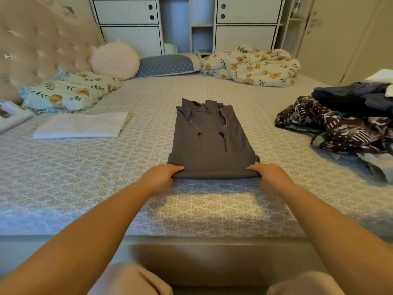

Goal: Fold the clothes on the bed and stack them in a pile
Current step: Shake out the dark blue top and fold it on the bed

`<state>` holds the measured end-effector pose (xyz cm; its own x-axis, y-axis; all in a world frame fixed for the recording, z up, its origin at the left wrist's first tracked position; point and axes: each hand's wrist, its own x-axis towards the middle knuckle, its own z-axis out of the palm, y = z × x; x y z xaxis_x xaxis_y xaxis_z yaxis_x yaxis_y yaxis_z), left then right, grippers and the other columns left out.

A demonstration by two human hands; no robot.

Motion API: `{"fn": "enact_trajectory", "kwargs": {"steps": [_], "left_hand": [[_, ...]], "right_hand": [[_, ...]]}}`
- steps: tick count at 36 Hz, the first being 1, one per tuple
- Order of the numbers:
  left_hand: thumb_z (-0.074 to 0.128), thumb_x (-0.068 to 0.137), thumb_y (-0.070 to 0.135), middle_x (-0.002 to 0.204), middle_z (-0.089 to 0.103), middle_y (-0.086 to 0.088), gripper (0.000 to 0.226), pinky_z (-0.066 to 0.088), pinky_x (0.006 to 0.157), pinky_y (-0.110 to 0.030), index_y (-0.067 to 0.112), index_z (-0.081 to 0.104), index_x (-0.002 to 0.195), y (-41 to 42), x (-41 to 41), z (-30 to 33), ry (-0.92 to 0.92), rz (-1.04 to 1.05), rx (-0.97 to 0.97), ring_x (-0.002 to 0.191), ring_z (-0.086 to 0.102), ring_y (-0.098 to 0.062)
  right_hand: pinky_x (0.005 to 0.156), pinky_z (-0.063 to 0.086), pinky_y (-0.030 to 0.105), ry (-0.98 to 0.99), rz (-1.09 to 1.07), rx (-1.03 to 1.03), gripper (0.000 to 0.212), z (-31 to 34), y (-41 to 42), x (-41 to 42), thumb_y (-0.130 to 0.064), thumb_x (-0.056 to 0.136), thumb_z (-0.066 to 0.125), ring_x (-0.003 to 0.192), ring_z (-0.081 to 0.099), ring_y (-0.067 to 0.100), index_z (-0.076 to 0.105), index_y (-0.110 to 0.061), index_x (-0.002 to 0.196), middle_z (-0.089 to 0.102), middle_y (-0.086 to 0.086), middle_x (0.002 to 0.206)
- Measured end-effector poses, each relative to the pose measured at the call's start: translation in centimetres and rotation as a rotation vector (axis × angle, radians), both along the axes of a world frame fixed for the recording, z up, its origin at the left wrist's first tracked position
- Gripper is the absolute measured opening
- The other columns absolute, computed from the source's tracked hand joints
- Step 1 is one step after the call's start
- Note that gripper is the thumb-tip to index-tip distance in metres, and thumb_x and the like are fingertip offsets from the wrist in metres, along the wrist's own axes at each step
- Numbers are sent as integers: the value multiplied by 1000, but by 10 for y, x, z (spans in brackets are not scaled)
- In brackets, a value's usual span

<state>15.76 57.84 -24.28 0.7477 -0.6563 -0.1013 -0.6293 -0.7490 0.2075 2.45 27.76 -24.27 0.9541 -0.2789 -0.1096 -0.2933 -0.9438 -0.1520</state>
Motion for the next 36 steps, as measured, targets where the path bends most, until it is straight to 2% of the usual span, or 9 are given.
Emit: {"fn": "enact_trajectory", "kwargs": {"steps": [4, 7, 10, 15, 21, 26, 30, 34, 36], "left_hand": [[36, 100, 3, 104, 60, -3, 48, 35, 53, -23, 35, 53, 132, 6, 0, 28, 67, 29, -51, 67, 53, -20], [44, 97, 5, 94, 61, -3, 32, 40, 64, -25, 28, 67, 102, 9, -3, 48, 274, 10, -23, 80, 53, -23], [52, 94, 5, 96, 68, -1, 19, 54, 76, -26, 16, 66, 103, 12, -5, 66, 661, 74, -47, 89, 64, -15], [58, 88, 12, 112, 70, -14, 33, 54, 88, -38, 8, 58, 121, 24, 5, 78, 1116, 55, -153, 101, 67, -26], [50, 96, 40, 100, 70, -3, 35, 49, 71, -32, 13, 63, 114, 8, 7, 36, 858, 569, -953, 94, 64, -21], [55, 94, 43, 108, 65, -15, 41, 50, 72, -38, 4, 63, 104, -10, -3, 1, 701, 672, -768, 95, 61, -31], [47, 99, 35, 83, 62, -13, 37, 45, 76, -38, 8, 59, 77, -19, -6, -11, 371, 560, -457, 73, 55, -24], [39, 102, 30, 113, 61, -17, 35, 45, 80, -38, 5, 58, 118, -23, -9, -18, 170, 522, -399, 96, 58, -31], [37, 103, 28, 106, 62, -14, 32, 43, 71, -35, 8, 55, 120, -20, -15, -25, 121, 544, -488, 87, 57, -28]], "right_hand": [[93, 44, 38, 70, 7, 17, 47, 27, 4, -1, -3, 95, 43, 128, 45, 28, 50, -25, 136, 41, 11, 147], [66, 40, 31, 141, -19, 76, 31, 55, 10, -11, -6, 95, 42, 87, 53, 25, 63, -20, 113, 63, 12, 109], [62, 41, 25, 332, -21, 115, 17, 84, 11, -20, -10, 92, 52, 87, 53, 21, 62, -12, 105, 60, 6, 96], [82, 56, 35, 520, -131, 714, 24, 105, -7, -35, -9, 91, 59, 99, 63, 24, 60, -7, 115, 65, 10, 110], [103, 40, 44, -256, -434, 1087, 46, 73, -18, -16, -44, 91, 57, 117, 54, 26, 55, -14, 126, 59, 4, 129], [86, 43, 35, -79, -459, 716, 63, 23, 4, 1, -49, 89, 58, 118, 52, 32, 51, -4, 133, 53, 12, 134], [87, 46, 37, -143, -511, 674, 55, 3, 4, 10, -38, 93, 57, 115, 54, 33, 50, -3, 135, 54, 13, 134], [78, 45, 37, -139, -537, 764, 52, -1, 3, 10, -43, 94, 53, 98, 58, 31, 53, -3, 129, 59, 13, 121], [69, 44, 34, -97, -537, 715, 52, -3, 2, 9, -48, 93, 52, 79, 56, 24, 55, -3, 119, 58, 10, 100]]}}
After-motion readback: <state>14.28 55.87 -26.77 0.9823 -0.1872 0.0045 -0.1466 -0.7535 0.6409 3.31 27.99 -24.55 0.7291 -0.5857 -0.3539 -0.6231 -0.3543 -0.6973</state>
